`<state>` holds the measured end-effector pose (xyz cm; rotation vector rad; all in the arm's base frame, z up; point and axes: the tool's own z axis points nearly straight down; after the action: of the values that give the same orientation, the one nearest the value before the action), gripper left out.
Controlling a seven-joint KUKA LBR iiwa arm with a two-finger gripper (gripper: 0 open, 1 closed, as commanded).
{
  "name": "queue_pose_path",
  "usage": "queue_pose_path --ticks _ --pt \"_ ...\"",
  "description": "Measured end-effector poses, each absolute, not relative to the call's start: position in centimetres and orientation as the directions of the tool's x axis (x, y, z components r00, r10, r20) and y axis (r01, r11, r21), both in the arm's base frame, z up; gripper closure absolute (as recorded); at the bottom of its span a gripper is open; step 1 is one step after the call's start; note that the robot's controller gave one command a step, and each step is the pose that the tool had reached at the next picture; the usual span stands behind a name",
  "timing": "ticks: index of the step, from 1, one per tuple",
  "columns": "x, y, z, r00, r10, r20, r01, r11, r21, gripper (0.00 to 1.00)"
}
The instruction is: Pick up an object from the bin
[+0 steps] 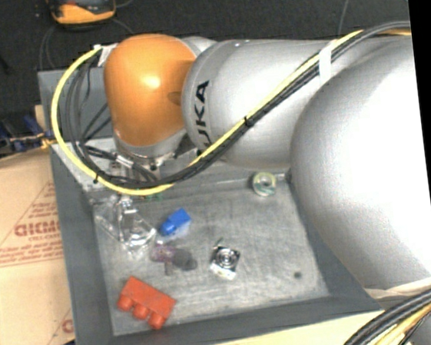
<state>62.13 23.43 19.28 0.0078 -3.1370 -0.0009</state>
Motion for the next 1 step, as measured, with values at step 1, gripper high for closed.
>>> queue_pose_path --ticks 1 --pt "62.32 18.22 8.83 -0.999 -0.032 -0.008 -0.032 0.999 0.002 0.0"
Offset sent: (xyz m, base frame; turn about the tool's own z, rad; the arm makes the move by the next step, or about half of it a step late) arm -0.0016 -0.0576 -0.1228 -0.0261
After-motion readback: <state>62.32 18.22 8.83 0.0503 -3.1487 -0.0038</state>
